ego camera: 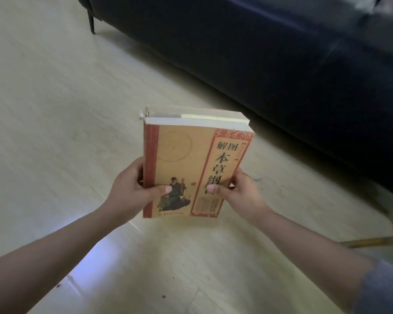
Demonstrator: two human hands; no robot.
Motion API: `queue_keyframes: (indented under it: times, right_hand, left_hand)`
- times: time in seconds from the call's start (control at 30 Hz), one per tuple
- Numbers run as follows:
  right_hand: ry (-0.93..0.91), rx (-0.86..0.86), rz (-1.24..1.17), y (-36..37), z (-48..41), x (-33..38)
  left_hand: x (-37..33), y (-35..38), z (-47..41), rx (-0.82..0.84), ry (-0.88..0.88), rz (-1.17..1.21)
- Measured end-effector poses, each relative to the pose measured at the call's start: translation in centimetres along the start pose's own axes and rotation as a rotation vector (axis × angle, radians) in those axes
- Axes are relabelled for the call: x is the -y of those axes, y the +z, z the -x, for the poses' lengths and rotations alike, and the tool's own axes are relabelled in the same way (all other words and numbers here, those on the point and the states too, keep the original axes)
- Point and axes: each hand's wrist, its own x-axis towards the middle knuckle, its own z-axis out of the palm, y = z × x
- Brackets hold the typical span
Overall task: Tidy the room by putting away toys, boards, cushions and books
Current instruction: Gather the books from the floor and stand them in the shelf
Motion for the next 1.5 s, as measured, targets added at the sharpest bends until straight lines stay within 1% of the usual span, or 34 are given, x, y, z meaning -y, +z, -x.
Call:
queue_keyframes:
  times: [0.1, 0.23, 0.3, 0.4, 0.53, 0.7, 0.8, 0.97, 1.0, 1.03, 1.17, 1.37, 1.5]
  right_hand:
    - [0.013, -0.056, -0.06, -2.2, 1.5, 2.0]
    - [0.082, -0.157, -0.228, -6.3, 3.9, 5.0]
    - [0.112, -0.246, -0.296, -9.1, 5.9, 6.5]
    - [0.159, -0.359, -0.321, -13.7, 9.9, 8.0]
    - [0.213, -0.443, -0.334, -18.0, 15.1, 8.5]
    - [0.308, -0.522, -0.385, -20.4, 21.0, 6.5]
    - [0.327, -0.579, -0.413, -21.8, 24.0, 5.2]
    - [0.311, -0.619, -0.483, -24.1, 27.9, 3.0]
    - [0.301, -0.635, -0.495, -25.2, 29.6, 2.1]
    - [0.305, -0.636, -0.5, -25.2, 29.7, 1.9]
    - [0.291, -0.672, -0.497, -28.4, 34.0, -0.1]
    - [0.309, -0.785, -0.424, -32.6, 40.6, -4.4]
    - [0.324, -0.905, -0.452, -34.0, 44.3, -7.3]
  left_hand:
    - [-3.0, 0.7, -0.1, 0.028, 0.034, 0.067]
    - [-8.1, 3.2, -0.3, 0.067, 0.062, 0.153]
    - [-11.0, 5.3, -0.3, 0.121, 0.065, 0.21]
    - [-15.1, 9.0, 0.9, 0.223, 0.054, 0.268]
    - [-18.8, 12.9, 3.1, 0.341, 0.079, 0.266]
    - [-20.8, 17.0, 6.3, 0.481, 0.078, 0.216]
    - [-21.3, 19.4, 8.4, 0.555, 0.066, 0.186]
    - [-22.6, 23.2, 11.2, 0.603, 0.073, 0.14]
    - [-23.2, 25.0, 12.4, 0.611, 0.087, 0.12]
    - [-23.4, 24.9, 12.5, 0.608, 0.081, 0.113]
    - [-24.9, 29.1, 15.9, 0.631, 0.103, 0.094]
    - [-26.6, 36.5, 21.3, 0.677, 0.136, 0.04]
    - [-27.4, 41.0, 24.3, 0.757, 0.178, -0.047]
